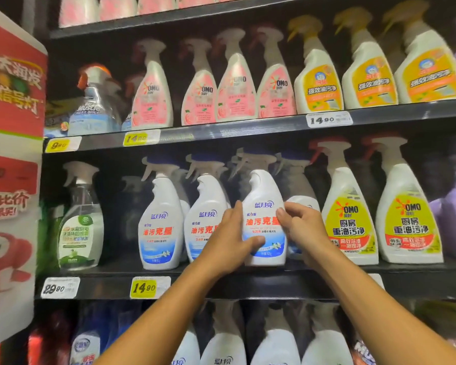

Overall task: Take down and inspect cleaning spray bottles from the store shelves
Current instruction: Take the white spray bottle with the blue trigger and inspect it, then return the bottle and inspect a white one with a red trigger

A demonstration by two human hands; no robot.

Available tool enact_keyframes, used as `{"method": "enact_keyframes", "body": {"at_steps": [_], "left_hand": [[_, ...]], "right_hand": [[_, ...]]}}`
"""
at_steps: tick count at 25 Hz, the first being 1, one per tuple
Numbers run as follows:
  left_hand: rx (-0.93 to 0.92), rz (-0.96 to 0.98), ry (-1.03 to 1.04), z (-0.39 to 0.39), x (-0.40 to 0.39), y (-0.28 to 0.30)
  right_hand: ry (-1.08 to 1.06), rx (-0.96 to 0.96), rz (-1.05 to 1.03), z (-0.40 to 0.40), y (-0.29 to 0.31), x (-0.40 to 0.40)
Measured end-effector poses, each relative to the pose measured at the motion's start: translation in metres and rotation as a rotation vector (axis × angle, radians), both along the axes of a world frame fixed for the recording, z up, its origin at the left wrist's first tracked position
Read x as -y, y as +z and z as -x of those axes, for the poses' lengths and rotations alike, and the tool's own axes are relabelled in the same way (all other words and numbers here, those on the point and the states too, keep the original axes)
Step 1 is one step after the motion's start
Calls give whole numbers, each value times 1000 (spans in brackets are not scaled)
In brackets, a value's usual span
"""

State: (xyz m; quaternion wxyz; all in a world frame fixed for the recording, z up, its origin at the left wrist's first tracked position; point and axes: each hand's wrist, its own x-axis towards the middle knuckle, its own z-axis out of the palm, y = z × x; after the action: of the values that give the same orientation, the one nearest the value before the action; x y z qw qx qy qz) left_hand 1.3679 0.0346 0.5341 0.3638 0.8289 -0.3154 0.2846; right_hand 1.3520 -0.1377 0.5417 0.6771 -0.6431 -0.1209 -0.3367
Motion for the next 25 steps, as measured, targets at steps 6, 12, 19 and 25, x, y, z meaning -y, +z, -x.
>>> {"method": "enact_keyframes", "body": {"at_steps": [6, 12, 19, 25], "left_hand": [[397, -191, 295, -11, 4, -12], [449, -228, 324, -23, 3, -18], [443, -221, 338, -24, 0, -20], [404, -194, 329, -15, -2, -23]], "right_hand": [[-65, 58, 73, -14, -6, -3], [-92, 81, 125, -25, -13, -3], [-76, 109, 234, -21, -13, 0], [-35, 56, 355, -13, -9, 8]]}}
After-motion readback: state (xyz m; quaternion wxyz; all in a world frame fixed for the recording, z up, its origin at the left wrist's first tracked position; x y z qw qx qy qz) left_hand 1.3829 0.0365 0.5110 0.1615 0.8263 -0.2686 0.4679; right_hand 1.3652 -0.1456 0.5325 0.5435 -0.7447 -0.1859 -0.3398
